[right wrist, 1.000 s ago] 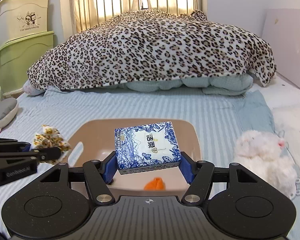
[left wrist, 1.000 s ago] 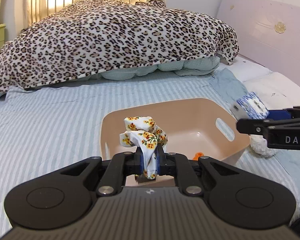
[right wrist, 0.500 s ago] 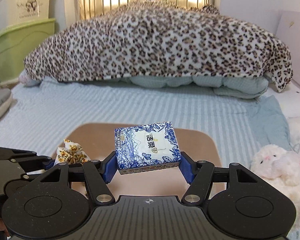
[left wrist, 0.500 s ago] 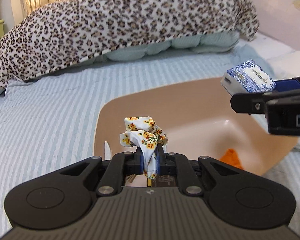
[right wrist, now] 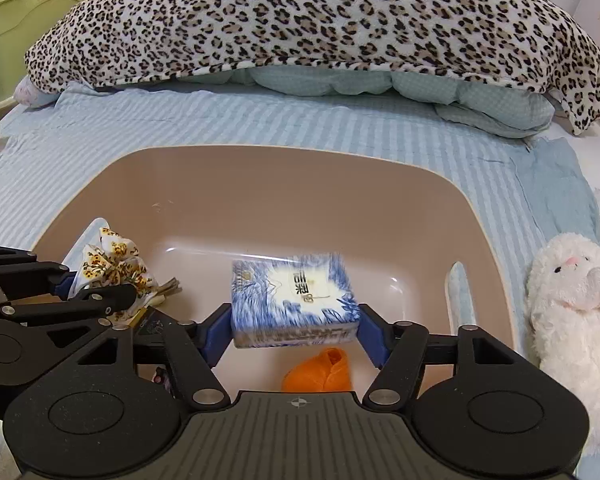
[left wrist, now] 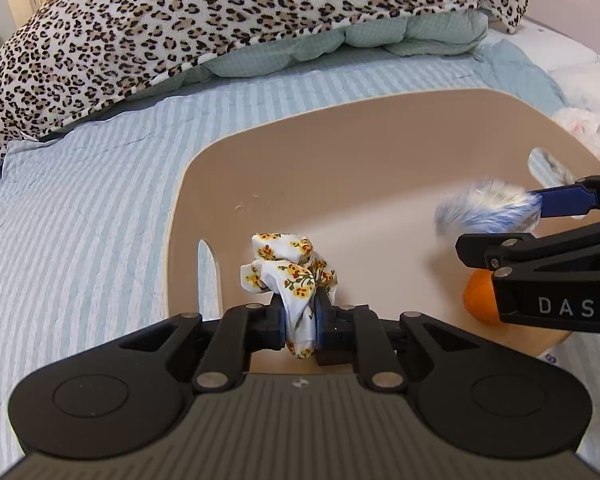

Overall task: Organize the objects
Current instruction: 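Open both tools to drop the scrunchie and patterned box inside, then move both open tools back to the remaining items, then grasp the green-tied herb bag with the left tool while the right approaches the white card box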

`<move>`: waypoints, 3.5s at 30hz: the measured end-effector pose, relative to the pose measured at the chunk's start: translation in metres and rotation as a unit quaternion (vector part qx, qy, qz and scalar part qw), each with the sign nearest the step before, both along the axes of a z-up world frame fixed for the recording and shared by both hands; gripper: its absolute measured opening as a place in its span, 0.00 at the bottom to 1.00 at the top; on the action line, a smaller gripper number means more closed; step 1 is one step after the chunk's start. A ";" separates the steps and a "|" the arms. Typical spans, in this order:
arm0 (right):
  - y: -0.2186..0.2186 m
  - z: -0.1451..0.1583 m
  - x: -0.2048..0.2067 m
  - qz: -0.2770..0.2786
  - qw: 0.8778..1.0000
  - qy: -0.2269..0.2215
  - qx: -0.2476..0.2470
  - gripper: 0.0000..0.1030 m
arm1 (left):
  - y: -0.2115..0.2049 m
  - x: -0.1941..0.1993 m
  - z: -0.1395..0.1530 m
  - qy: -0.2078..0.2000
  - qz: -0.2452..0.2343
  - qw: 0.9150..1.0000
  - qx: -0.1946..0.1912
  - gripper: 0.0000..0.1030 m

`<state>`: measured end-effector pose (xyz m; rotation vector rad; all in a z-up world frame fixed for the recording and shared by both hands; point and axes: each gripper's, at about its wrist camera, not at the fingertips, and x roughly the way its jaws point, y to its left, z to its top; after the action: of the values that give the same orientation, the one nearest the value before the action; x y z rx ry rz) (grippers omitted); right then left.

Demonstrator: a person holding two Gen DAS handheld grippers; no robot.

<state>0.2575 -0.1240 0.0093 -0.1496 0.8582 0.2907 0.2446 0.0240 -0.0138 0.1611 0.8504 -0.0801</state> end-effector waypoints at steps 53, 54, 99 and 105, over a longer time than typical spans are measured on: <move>-0.087 -0.037 -0.121 -0.051 0.997 0.063 0.005 1.00 | -0.037 -0.118 -0.048 0.121 -0.078 0.988 -0.056 0.73; -0.086 -0.040 -0.120 -0.050 0.997 0.064 0.003 1.00 | -0.041 -0.117 -0.049 0.120 -0.083 0.988 -0.055 0.73; -0.088 -0.070 -0.095 -0.105 0.991 0.086 -0.015 1.00 | -0.038 -0.074 -0.054 0.080 -0.009 0.988 -0.128 0.80; -0.092 -0.069 -0.096 -0.113 0.989 0.089 -0.014 1.00 | -0.024 -0.075 -0.045 0.095 0.024 0.976 -0.194 0.81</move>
<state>0.1612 -0.2156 -0.0598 -0.0506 1.0475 0.0797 0.1698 0.0002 -0.0586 -0.2377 1.0111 -0.2176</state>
